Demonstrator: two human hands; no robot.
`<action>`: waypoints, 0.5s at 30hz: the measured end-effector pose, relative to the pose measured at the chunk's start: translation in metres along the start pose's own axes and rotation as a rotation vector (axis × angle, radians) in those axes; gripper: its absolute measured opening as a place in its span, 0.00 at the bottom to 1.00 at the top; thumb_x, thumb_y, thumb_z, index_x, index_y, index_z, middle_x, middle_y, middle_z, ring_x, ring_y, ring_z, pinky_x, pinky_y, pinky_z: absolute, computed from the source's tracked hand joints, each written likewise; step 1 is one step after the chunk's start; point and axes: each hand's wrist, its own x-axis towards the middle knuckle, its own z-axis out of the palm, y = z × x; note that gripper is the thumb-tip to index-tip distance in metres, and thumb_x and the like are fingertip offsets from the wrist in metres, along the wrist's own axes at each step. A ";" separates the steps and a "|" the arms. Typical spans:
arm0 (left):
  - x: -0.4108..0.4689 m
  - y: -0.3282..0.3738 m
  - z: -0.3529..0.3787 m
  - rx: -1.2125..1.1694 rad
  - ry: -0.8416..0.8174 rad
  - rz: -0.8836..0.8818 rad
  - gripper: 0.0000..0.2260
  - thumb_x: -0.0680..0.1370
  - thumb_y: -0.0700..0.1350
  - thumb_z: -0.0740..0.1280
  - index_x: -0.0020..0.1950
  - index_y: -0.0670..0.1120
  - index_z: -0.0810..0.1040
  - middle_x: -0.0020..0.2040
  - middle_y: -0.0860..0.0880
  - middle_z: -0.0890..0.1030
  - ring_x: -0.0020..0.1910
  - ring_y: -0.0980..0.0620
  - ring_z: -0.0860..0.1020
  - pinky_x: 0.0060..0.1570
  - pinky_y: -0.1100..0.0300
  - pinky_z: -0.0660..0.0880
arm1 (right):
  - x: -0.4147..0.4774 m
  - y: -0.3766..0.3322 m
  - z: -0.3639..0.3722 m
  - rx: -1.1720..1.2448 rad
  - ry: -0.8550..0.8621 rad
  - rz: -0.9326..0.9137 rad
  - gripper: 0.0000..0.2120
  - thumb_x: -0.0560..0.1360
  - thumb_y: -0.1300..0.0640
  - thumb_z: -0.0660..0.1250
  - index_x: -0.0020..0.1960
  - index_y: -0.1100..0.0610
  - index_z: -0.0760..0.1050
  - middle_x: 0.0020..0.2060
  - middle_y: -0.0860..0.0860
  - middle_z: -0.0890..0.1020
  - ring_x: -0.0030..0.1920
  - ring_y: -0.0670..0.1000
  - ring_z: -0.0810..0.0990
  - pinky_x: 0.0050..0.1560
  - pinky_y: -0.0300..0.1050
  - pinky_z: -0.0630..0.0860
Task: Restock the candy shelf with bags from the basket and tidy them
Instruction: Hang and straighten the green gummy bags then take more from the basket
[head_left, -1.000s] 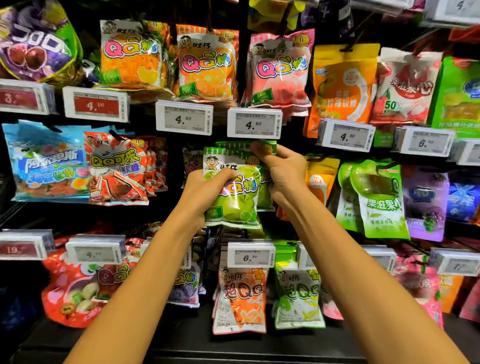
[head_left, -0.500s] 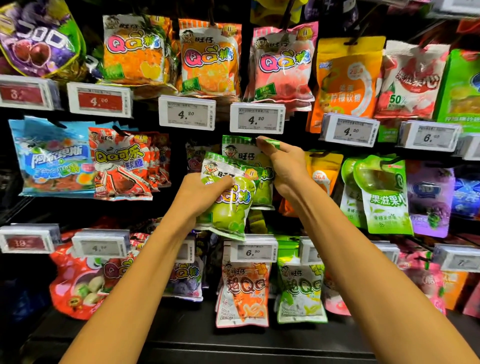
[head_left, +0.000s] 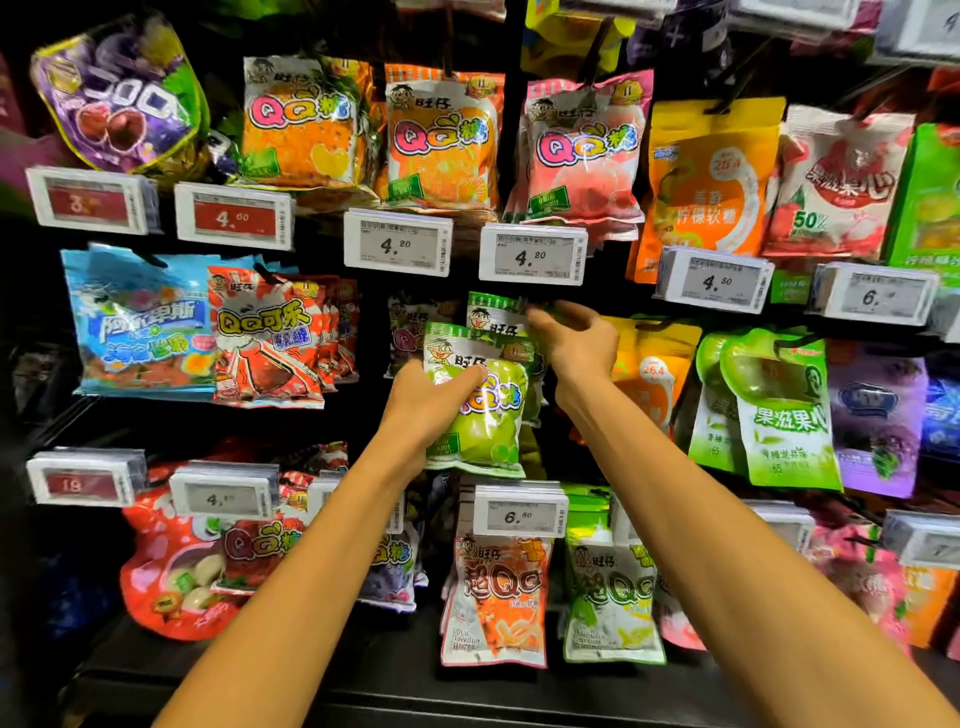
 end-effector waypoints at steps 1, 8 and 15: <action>0.000 0.000 0.000 -0.027 -0.003 0.024 0.07 0.74 0.48 0.73 0.51 0.49 0.81 0.45 0.48 0.86 0.45 0.48 0.85 0.42 0.54 0.83 | -0.003 0.000 -0.001 -0.036 0.026 -0.053 0.20 0.68 0.58 0.78 0.57 0.59 0.78 0.50 0.54 0.83 0.52 0.53 0.81 0.54 0.46 0.78; -0.007 0.020 0.016 -0.066 0.007 0.142 0.03 0.74 0.43 0.73 0.41 0.49 0.81 0.32 0.56 0.84 0.32 0.58 0.83 0.29 0.66 0.77 | -0.031 -0.012 -0.011 -0.011 0.074 -0.264 0.17 0.79 0.48 0.62 0.45 0.60 0.82 0.46 0.57 0.82 0.46 0.46 0.77 0.50 0.43 0.71; -0.005 0.036 0.034 -0.104 -0.021 0.094 0.03 0.75 0.44 0.72 0.43 0.46 0.82 0.37 0.49 0.85 0.31 0.55 0.83 0.31 0.61 0.80 | -0.029 -0.025 -0.018 0.042 -0.185 -0.136 0.04 0.71 0.61 0.72 0.45 0.55 0.81 0.46 0.56 0.84 0.46 0.52 0.81 0.49 0.48 0.78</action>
